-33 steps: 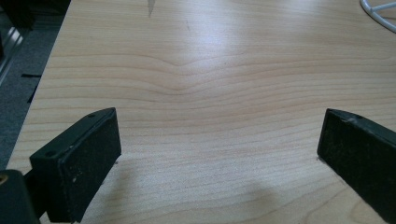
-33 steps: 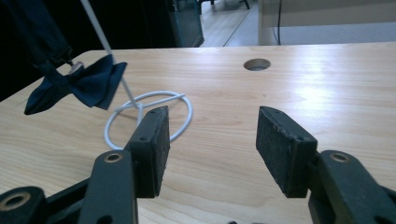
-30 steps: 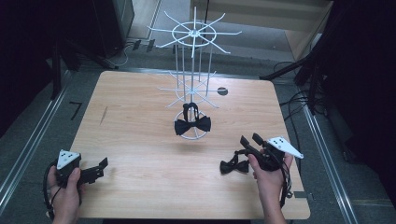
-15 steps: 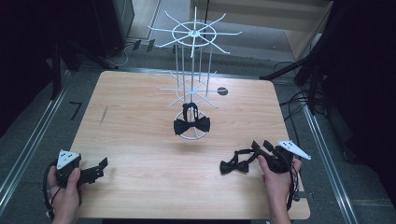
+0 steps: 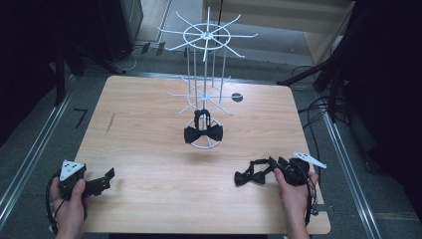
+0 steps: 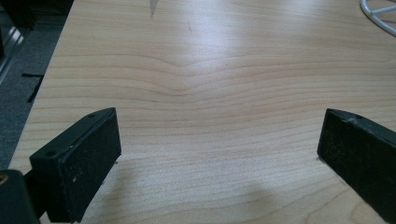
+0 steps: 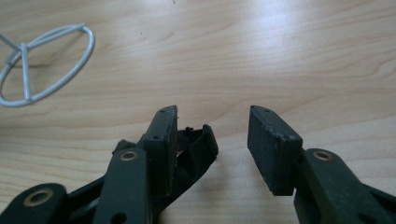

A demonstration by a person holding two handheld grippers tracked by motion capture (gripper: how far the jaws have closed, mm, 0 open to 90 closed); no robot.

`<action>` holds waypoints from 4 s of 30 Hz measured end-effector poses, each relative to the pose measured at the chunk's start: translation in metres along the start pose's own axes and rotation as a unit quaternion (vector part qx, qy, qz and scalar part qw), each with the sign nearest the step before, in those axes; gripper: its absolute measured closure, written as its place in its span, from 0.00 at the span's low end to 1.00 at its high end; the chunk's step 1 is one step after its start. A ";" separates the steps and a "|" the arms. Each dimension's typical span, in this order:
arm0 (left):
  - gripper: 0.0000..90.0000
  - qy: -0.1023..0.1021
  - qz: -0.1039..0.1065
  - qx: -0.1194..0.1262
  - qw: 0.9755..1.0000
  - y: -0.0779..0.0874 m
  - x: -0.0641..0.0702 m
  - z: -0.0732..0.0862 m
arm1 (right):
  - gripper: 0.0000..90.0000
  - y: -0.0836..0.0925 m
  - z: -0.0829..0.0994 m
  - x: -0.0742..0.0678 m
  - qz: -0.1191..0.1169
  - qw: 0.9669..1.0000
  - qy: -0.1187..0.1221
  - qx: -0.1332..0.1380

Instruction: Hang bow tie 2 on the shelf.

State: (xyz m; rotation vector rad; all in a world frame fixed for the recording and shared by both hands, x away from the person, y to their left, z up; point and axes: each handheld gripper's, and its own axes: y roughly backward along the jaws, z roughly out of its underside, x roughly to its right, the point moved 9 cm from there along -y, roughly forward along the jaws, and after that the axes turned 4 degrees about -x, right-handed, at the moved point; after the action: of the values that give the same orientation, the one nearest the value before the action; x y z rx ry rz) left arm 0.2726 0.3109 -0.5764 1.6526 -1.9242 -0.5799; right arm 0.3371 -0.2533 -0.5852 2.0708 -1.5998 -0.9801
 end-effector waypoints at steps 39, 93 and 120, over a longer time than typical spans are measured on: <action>0.00 -0.002 0.000 -0.003 1.000 -0.001 0.000 0.000 | 0.99 0.001 0.000 -0.014 -0.019 0.998 0.057 0.009; 0.00 -0.004 -0.001 -0.003 1.000 -0.001 0.000 0.000 | 0.99 0.068 -0.068 -0.110 -0.060 0.964 0.151 0.212; 0.00 -0.005 -0.001 -0.002 1.000 0.000 0.000 0.000 | 0.99 0.078 -0.090 -0.156 -0.098 0.954 0.180 0.217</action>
State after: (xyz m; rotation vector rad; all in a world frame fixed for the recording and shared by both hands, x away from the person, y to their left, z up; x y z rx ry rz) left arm 0.2724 0.3107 -0.5766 1.6522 -1.9264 -0.5932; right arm 0.3259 -0.1428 -0.4235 2.5565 -1.5320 -0.2797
